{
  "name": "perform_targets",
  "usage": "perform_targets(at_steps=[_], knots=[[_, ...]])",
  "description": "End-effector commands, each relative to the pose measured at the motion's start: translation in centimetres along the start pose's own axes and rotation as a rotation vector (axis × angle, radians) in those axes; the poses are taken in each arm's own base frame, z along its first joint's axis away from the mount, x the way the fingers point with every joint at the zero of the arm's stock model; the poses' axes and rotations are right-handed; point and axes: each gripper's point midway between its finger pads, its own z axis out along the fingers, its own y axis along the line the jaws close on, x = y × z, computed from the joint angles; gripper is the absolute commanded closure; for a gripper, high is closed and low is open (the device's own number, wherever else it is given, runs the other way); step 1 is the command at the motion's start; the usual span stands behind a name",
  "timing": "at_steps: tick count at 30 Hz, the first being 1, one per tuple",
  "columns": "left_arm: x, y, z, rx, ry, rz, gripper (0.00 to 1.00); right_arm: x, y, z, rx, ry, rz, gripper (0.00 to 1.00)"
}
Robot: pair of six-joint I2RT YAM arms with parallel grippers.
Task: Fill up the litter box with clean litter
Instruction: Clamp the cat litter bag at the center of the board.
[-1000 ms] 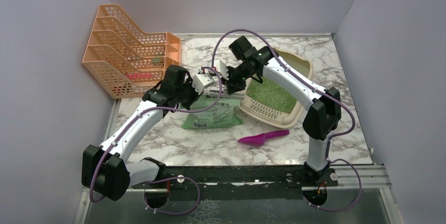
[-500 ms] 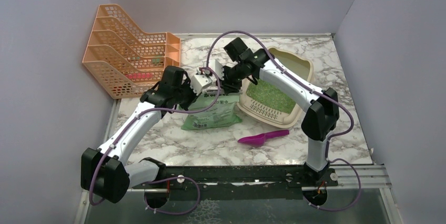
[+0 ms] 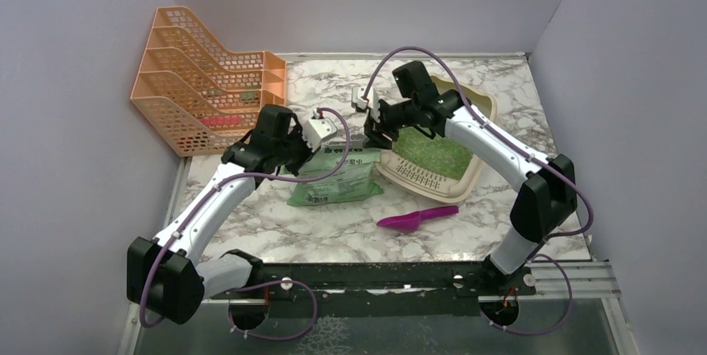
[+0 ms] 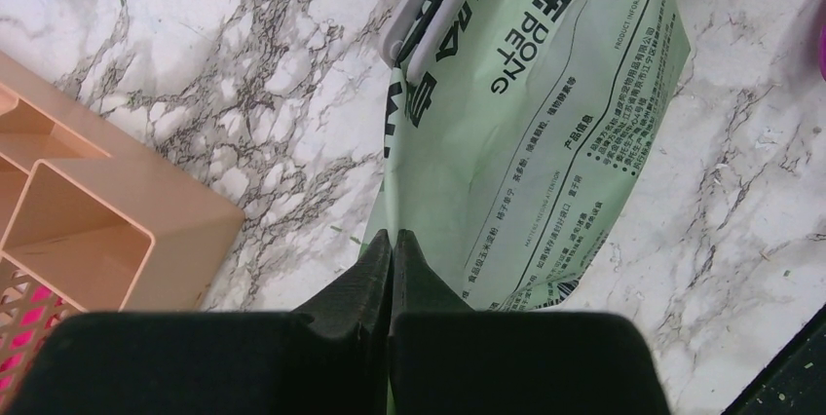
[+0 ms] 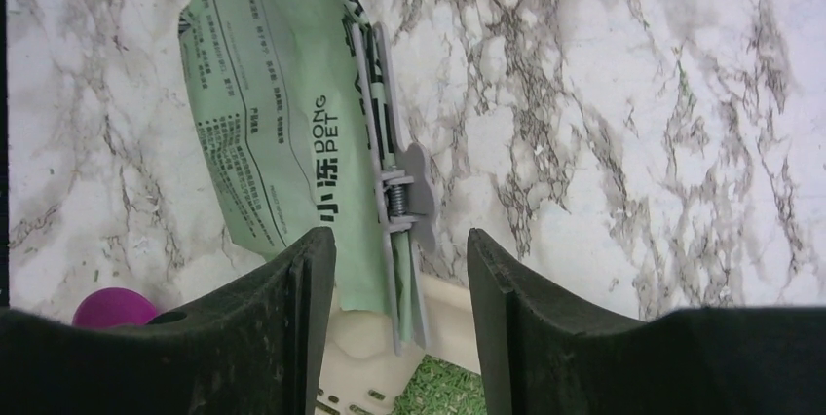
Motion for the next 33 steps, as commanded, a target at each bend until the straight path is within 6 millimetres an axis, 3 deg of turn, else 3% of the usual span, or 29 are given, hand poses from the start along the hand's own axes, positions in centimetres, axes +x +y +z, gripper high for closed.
perform_targets(at_steps=[1, 8, 13, 19, 21, 26, 33], knots=[[-1.9, 0.0, -0.3, 0.01, -0.074, 0.036, 1.0, -3.1, 0.8, -0.2, -0.051, -0.181, -0.066, 0.44], [-2.1, 0.0, -0.3, 0.017, -0.077, 0.036, 1.0, -3.1, 0.8, 0.7, -0.109, -0.211, -0.067, 0.44], [-2.2, 0.0, -0.2, 0.022, -0.072, 0.035, 1.0, -1.7, 0.1, 1.6, -0.105, -0.174, -0.033, 0.46], [-2.4, 0.0, -0.3, 0.028, -0.076, 0.038, 1.0, -0.8, -1.0, 1.1, -0.089, -0.175, -0.007, 0.46], [-2.4, 0.0, -0.2, 0.027, -0.073, 0.037, 1.0, -0.9, -0.9, 0.9, -0.101, -0.185, -0.008, 0.47], [-2.4, 0.1, -0.3, 0.025, -0.071, 0.039, 1.0, -1.3, 0.4, 0.8, -0.198, -0.217, 0.021, 0.63], [-2.4, 0.1, -0.3, 0.027, -0.074, 0.039, 1.0, -0.5, 1.3, 1.7, -0.283, -0.205, 0.042, 0.6]])
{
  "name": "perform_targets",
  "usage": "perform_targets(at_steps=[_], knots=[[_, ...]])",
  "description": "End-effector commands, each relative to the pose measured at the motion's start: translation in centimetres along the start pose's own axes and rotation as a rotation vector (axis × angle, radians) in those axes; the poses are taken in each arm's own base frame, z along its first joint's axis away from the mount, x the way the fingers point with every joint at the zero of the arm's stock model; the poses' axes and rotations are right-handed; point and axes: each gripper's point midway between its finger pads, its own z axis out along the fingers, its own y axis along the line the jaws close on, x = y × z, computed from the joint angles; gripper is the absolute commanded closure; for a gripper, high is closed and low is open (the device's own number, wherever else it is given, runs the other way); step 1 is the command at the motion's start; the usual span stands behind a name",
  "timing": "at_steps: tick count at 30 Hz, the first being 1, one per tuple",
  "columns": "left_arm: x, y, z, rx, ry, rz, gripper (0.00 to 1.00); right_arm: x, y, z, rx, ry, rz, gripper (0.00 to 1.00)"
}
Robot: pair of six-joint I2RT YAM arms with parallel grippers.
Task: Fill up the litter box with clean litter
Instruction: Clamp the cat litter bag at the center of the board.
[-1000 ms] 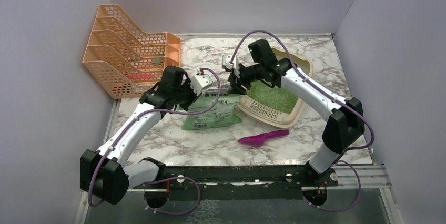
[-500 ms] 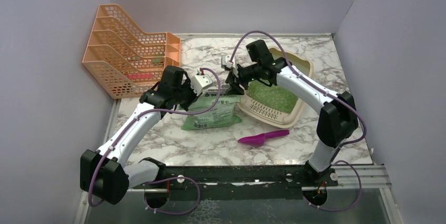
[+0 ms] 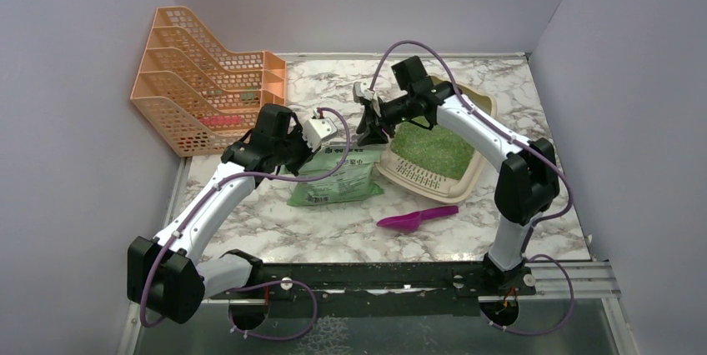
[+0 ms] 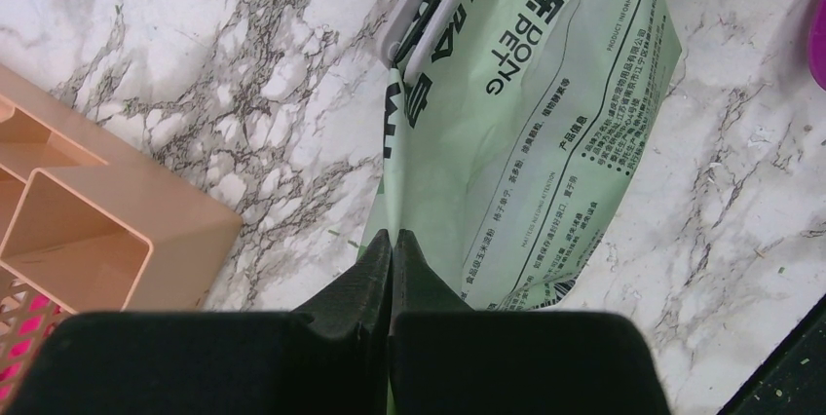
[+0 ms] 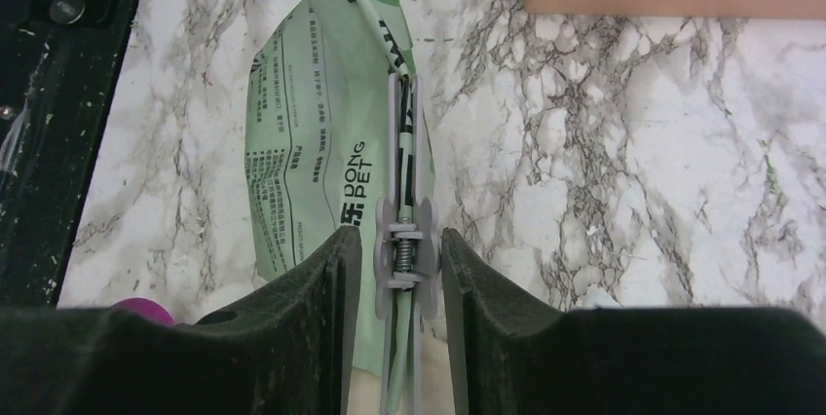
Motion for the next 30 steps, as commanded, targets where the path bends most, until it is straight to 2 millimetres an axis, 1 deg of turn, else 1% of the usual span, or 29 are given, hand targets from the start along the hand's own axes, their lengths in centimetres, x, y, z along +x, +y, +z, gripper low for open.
perform_targets(at_steps=[1, 3, 6, 8, 9, 11, 13, 14, 15, 16, 20, 23, 26, 28, 30], knots=[[-2.2, 0.3, -0.3, 0.008, -0.065, 0.034, 1.0, 0.3, 1.1, 0.6, -0.083, -0.012, 0.032, 0.59], [-2.2, 0.3, -0.4, 0.008, -0.064, 0.033, 1.0, 0.3, 1.0, 0.5, -0.076, -0.004, 0.032, 0.58], [-2.2, 0.3, -0.4, 0.006, -0.064, 0.033, 1.0, 0.4, 0.9, 0.4, -0.066, 0.003, 0.024, 0.54], [-2.2, 0.3, -0.4, 0.006, -0.066, 0.035, 1.0, 0.5, 0.9, 0.3, -0.059, 0.009, 0.021, 0.54], [-2.2, 0.3, -0.5, 0.004, -0.067, 0.034, 1.0, 0.5, 0.9, 0.3, -0.058, 0.01, 0.025, 0.56], [-2.3, 0.3, -0.5, 0.002, -0.069, 0.035, 1.0, 0.5, 1.0, 0.4, -0.061, 0.009, 0.032, 0.64], [-2.3, 0.3, -0.5, 0.004, -0.069, 0.035, 1.0, 0.4, 0.8, 0.5, -0.058, 0.007, 0.044, 0.79], [-2.3, 0.3, -0.5, 0.005, -0.071, 0.035, 1.0, 0.5, 0.7, 0.6, -0.057, 0.011, 0.05, 0.85], [-2.4, 0.3, -0.5, 0.006, -0.071, 0.035, 1.0, 0.6, 0.6, 0.8, -0.053, 0.022, 0.052, 0.89], [-2.4, 0.3, -0.5, 0.005, -0.07, 0.034, 1.0, 0.7, 0.5, 1.0, -0.049, 0.039, 0.051, 0.9], [-2.5, 0.4, -0.5, 0.006, -0.074, 0.035, 1.0, 1.6, 0.6, 1.8, -0.028, 0.125, 0.013, 0.9], [-2.6, 0.3, -0.5, 0.009, -0.076, 0.036, 1.0, 2.1, 0.1, 1.7, -0.003, 0.171, 0.006, 0.9], [-2.6, 0.4, -0.5, 0.008, -0.074, 0.036, 1.0, 2.5, 0.1, 1.8, 0.0, 0.22, -0.011, 0.9], [-2.5, 0.4, -0.5, 0.008, -0.073, 0.033, 1.0, 2.7, 0.1, 2.0, 0.001, 0.228, -0.009, 0.9], [-2.5, 0.3, -0.5, 0.008, -0.073, 0.031, 1.0, 2.7, 0.2, 2.3, 0.0, 0.214, 0.0, 0.86]])
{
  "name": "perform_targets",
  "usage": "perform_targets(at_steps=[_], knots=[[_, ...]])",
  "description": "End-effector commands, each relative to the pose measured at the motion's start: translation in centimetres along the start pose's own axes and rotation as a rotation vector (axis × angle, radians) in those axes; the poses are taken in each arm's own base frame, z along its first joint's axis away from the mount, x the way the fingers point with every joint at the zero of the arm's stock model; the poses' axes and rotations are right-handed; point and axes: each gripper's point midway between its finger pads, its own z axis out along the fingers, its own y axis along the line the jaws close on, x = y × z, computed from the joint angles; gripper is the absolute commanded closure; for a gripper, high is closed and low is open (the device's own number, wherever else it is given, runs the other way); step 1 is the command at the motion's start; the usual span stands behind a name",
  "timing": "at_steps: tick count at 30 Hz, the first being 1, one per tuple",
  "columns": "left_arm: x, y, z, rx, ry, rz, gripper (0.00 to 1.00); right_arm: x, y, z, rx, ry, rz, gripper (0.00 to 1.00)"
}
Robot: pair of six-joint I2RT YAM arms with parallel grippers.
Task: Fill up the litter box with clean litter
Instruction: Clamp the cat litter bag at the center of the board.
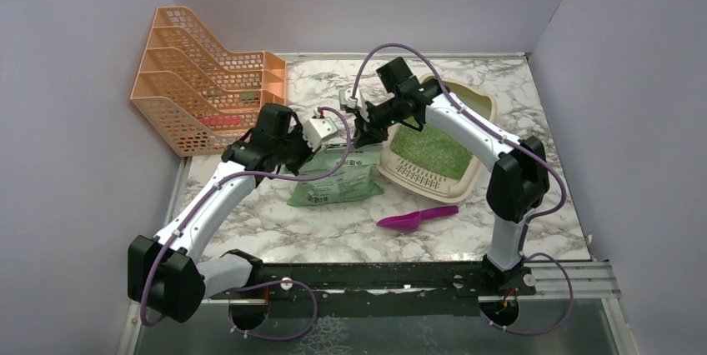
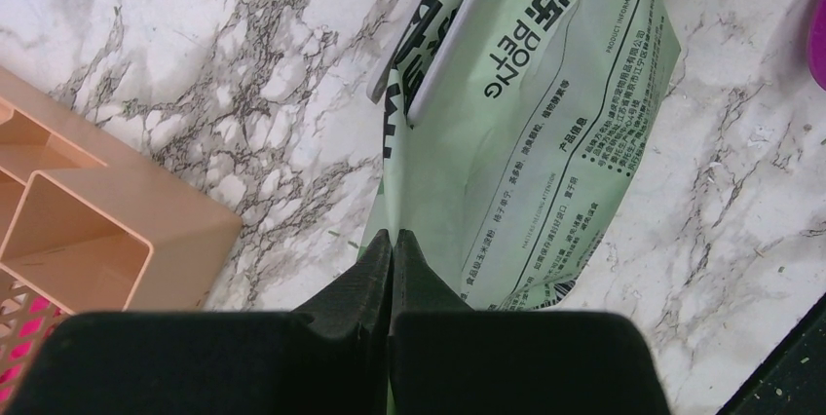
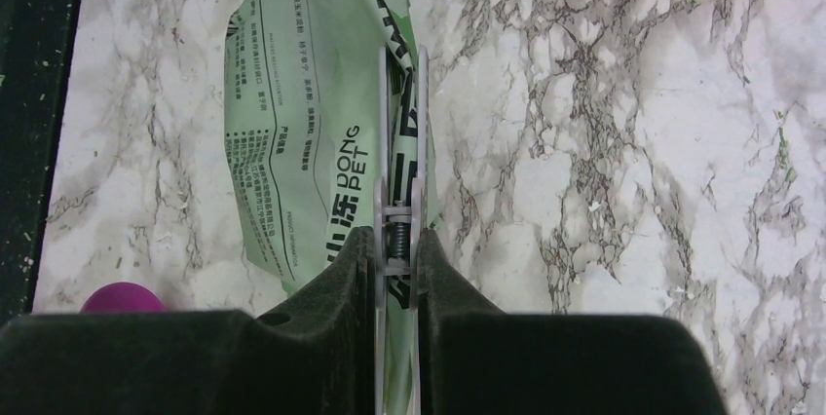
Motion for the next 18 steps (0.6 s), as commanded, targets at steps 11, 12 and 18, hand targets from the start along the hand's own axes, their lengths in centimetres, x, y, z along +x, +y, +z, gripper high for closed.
perform_targets(at_steps=[11, 12, 18], knots=[[-2.7, 0.3, -0.7, 0.001, -0.082, 0.032, 1.0, -1.9, -2.3, -1.5, 0.222, -0.045, 0.065, 0.53], [-2.7, 0.4, -0.7, 0.001, -0.084, 0.032, 1.0, -2.2, -2.5, -2.2, 0.259, -0.063, 0.06, 0.52], [-3.0, 0.3, -0.9, 0.003, -0.092, 0.033, 1.0, -3.4, -1.1, -4.7, 0.327, -0.149, 0.027, 0.48]])
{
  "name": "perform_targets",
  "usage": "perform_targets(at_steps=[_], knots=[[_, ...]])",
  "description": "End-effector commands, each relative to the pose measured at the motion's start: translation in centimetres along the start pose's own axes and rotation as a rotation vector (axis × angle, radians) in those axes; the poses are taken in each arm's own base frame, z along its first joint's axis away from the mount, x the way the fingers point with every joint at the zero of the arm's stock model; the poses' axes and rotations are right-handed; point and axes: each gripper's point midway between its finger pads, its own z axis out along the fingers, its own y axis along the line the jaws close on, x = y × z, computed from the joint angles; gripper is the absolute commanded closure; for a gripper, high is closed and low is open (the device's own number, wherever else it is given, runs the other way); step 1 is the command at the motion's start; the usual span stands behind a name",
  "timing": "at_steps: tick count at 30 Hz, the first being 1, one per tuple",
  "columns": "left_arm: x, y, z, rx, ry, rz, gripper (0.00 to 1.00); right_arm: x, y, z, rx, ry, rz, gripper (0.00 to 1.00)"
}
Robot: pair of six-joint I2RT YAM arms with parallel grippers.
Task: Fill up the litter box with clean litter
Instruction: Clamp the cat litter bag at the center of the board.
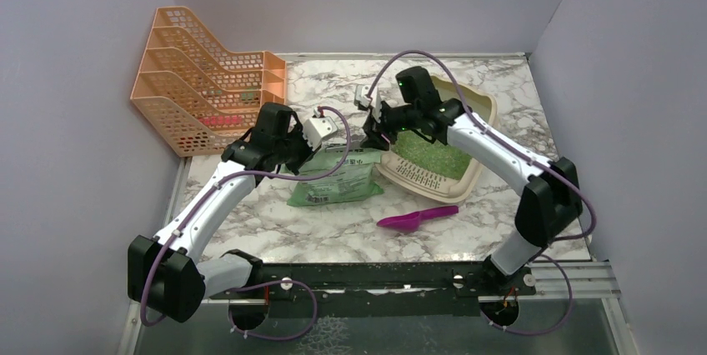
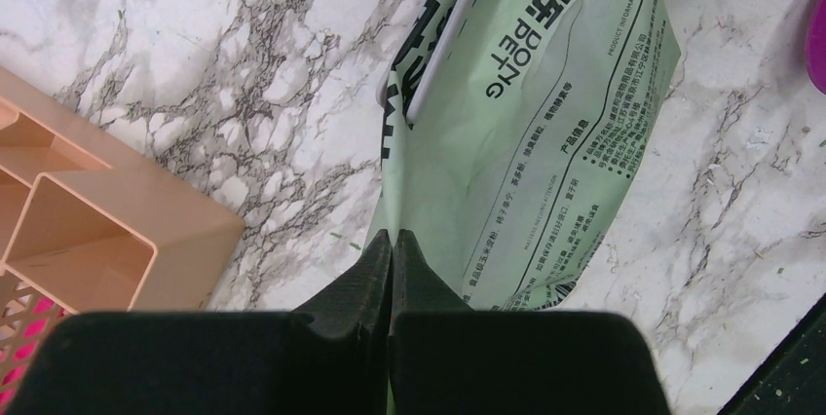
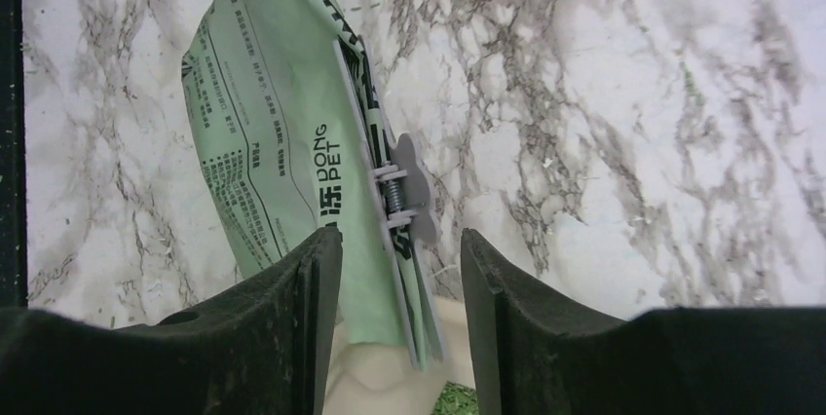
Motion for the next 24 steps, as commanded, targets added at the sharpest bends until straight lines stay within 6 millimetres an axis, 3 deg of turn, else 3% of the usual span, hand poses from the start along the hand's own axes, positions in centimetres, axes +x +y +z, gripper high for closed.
perform_targets(at_steps=[1, 7, 15, 24], knots=[[-2.8, 0.2, -0.8, 0.005, -0.09, 0.031, 1.0, -3.8, -0.5, -2.8, 0.103, -0.143, -0.068, 0.47], [-3.0, 0.2, -0.7, 0.01, -0.092, 0.033, 1.0, -4.0, 0.8, -2.1, 0.033, -0.198, -0.056, 0.42], [-3.0, 0.0, -0.8, 0.02, -0.095, 0.025, 1.0, -3.5, 0.7, -0.1, -0.048, -0.186, -0.009, 0.41], [-2.7, -0.1, -0.6, 0.024, -0.085, 0.012, 1.0, -2.6, 2.0, 0.1, -0.127, -0.157, -0.003, 0.54]])
